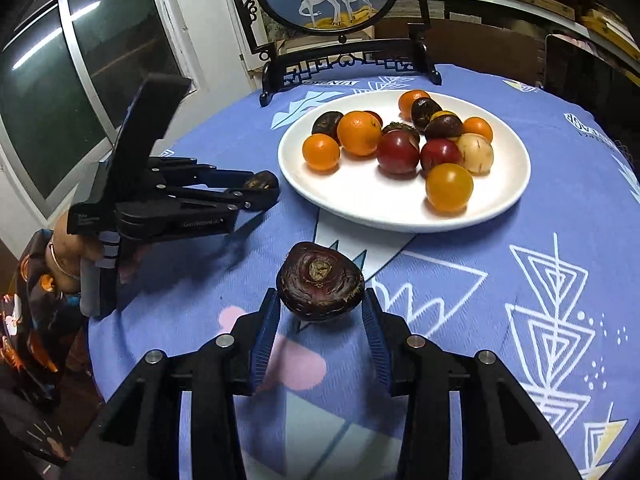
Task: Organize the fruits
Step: 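Grasp a dark brown fruit with the left tool while the right grasps another, then lower both dark fruits onto the white plate and open both tools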
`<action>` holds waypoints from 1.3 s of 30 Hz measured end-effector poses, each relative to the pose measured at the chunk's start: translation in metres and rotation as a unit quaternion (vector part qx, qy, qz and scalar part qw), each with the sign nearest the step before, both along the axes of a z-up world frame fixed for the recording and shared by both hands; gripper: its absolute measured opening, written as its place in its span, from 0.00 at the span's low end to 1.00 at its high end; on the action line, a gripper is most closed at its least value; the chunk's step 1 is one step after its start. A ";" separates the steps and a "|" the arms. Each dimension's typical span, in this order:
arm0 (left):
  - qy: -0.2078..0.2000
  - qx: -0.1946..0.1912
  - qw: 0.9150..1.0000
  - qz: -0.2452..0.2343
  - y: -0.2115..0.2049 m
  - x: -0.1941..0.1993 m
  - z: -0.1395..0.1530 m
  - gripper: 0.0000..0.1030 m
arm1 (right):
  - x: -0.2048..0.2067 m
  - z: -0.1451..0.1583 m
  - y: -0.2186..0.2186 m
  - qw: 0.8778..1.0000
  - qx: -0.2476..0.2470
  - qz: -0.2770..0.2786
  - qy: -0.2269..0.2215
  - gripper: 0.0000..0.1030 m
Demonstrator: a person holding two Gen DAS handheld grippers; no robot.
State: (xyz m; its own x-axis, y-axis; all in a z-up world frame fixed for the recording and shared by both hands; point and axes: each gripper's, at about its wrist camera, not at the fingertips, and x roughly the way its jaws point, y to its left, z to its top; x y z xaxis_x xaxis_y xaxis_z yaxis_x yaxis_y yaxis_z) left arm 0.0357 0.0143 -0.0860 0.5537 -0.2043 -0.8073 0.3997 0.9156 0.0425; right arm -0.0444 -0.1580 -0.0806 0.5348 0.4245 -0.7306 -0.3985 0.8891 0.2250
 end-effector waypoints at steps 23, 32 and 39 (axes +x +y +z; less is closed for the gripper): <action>-0.106 0.017 0.994 0.005 -0.051 -0.025 0.080 0.38 | 0.001 0.050 -0.041 0.996 0.022 -0.001 -0.083 0.41; -0.136 0.017 0.990 0.039 -0.083 0.007 0.094 0.38 | 0.043 0.090 -0.064 0.988 0.058 -0.046 -0.134 0.41; -0.149 0.026 0.988 0.041 -0.090 0.024 0.093 0.38 | 0.073 0.104 -0.059 0.985 0.065 -0.042 -0.152 0.41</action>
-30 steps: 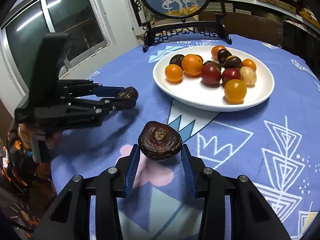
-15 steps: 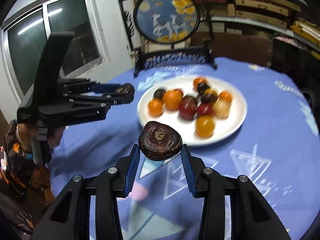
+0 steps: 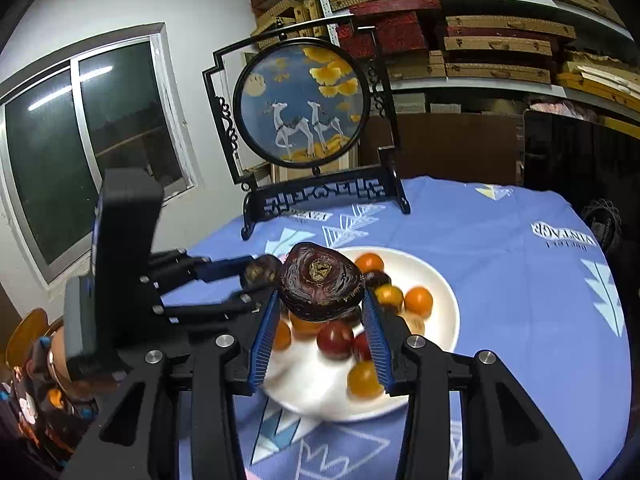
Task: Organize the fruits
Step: 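Lower both dark fruits onto the white plate and open both tools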
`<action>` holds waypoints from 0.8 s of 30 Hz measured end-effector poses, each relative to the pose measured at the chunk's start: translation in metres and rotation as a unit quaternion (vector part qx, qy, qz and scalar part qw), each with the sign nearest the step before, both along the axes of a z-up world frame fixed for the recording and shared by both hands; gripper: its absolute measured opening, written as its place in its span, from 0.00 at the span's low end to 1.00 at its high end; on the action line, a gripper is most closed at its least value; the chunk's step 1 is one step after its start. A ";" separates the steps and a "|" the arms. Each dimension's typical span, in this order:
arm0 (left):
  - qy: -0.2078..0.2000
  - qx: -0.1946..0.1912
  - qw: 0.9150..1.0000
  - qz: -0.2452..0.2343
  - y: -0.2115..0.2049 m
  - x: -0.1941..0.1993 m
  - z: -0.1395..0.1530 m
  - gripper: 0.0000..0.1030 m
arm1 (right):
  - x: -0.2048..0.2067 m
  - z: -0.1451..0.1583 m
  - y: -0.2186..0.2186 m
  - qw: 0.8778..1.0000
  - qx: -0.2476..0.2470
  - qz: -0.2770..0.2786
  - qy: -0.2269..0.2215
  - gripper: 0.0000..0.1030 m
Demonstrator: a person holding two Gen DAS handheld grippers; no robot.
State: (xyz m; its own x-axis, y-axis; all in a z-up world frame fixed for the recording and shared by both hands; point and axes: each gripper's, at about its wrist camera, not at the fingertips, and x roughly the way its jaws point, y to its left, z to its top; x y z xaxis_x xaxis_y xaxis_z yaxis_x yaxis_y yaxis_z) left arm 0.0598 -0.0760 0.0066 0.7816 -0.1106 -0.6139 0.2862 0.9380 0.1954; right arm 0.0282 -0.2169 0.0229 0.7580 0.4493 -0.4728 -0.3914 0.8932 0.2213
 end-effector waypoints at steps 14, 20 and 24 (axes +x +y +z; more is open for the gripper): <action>0.018 -0.043 0.999 0.020 0.011 0.041 -0.018 0.38 | 0.039 -0.009 0.009 1.000 0.005 0.007 -0.008 0.41; 0.026 -0.057 0.998 0.029 0.020 0.048 -0.024 0.38 | 0.051 -0.031 0.004 1.000 0.013 0.003 0.013 0.41; 0.022 -0.055 0.998 0.027 0.019 0.048 -0.025 0.38 | 0.051 -0.034 0.003 1.000 0.007 -0.004 0.014 0.41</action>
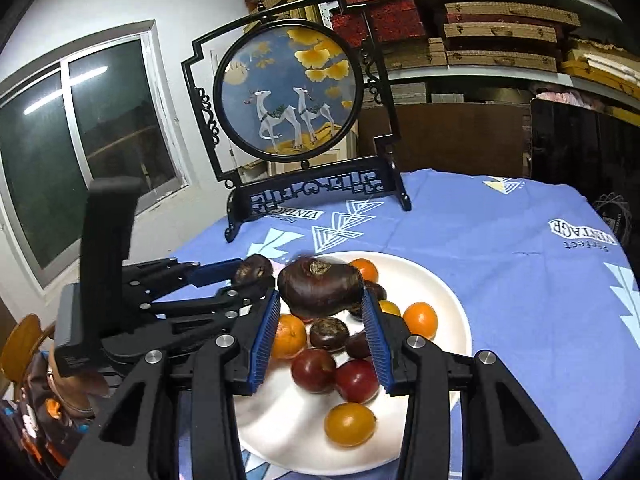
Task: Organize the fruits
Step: 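Lower both dark fruits onto the white plate and open both tools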
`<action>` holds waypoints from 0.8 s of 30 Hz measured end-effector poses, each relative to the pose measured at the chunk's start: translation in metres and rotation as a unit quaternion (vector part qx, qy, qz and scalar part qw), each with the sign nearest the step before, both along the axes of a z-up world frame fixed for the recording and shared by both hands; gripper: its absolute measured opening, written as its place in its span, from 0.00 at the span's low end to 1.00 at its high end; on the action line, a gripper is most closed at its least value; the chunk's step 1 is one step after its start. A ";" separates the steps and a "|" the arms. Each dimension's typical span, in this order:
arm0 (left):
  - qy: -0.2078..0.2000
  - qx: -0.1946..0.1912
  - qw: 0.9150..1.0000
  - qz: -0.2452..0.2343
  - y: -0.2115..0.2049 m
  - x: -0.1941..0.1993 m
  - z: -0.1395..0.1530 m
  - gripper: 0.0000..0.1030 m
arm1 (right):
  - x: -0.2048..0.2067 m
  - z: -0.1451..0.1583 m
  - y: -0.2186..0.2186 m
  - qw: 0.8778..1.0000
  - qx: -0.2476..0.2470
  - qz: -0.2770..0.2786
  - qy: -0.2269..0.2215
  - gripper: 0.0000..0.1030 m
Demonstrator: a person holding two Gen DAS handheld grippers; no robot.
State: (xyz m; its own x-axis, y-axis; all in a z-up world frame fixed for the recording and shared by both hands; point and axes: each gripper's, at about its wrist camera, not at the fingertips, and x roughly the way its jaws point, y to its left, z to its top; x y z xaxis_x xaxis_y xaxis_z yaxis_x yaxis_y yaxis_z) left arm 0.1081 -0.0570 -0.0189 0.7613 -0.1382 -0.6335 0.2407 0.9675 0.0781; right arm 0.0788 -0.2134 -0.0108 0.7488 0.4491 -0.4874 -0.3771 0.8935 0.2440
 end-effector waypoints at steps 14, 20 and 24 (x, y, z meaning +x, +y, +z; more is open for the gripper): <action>0.003 0.017 1.000 -0.016 -0.012 -0.002 -0.010 0.38 | 0.004 -0.007 0.000 1.000 -0.010 -0.025 0.006 0.56; -0.047 0.043 0.998 -0.005 -0.017 -0.014 -0.005 0.86 | 0.004 -0.009 -0.005 0.999 -0.001 -0.047 0.000 0.68; -0.054 0.043 0.998 -0.005 -0.016 -0.016 -0.003 0.90 | 0.005 -0.011 -0.009 0.998 0.004 -0.067 -0.003 0.73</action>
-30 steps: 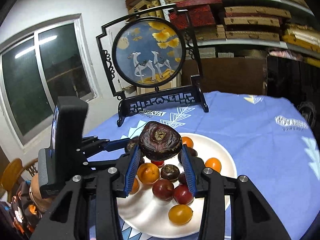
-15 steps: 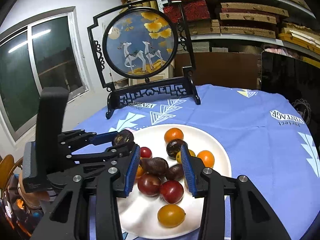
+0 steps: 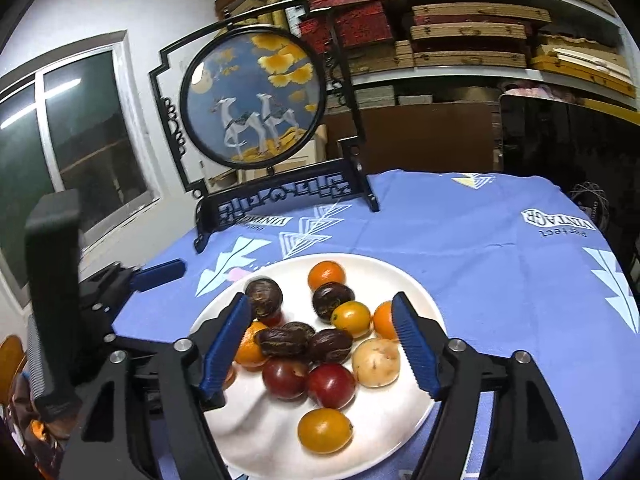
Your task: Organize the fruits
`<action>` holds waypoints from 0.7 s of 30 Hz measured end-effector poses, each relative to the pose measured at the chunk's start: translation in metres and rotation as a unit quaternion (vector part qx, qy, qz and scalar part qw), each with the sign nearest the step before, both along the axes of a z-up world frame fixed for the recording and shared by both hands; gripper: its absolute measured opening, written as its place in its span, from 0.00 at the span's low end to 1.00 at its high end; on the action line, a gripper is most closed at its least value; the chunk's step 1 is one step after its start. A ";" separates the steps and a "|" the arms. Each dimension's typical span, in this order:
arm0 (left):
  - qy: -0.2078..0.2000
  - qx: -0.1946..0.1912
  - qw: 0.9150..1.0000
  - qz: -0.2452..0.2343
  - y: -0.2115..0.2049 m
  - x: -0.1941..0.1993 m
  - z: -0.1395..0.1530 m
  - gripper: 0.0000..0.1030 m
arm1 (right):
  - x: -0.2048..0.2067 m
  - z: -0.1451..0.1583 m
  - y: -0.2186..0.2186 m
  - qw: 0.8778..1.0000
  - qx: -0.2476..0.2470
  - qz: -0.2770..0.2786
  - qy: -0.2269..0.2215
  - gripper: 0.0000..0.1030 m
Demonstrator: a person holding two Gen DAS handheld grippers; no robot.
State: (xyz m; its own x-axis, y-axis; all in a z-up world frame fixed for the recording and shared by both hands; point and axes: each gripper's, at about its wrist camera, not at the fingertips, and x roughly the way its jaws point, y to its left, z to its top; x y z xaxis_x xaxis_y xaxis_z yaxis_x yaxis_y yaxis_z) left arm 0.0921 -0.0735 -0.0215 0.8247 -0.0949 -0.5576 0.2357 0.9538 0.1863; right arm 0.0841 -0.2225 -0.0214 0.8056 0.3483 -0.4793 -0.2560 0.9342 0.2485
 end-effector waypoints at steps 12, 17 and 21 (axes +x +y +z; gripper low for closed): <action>-0.016 -0.008 0.999 0.042 0.014 0.007 0.004 0.95 | 0.002 -0.006 0.003 1.000 -0.005 -0.018 -0.002 0.84; -0.034 0.002 0.998 0.060 0.015 0.007 0.006 0.95 | 0.002 -0.010 0.008 1.000 -0.017 -0.015 0.000 0.86; -0.037 0.004 0.997 0.062 0.015 0.006 0.006 0.95 | 0.000 -0.008 0.008 1.000 -0.017 -0.015 -0.007 0.86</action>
State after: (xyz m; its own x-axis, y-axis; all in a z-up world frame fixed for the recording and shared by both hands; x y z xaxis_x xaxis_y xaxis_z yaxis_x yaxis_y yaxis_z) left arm 0.0984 -0.0583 -0.0156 0.8691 0.0142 -0.4945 0.1017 0.9731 0.2067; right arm 0.0837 -0.2145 -0.0299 0.8224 0.3069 -0.4789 -0.2309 0.9496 0.2121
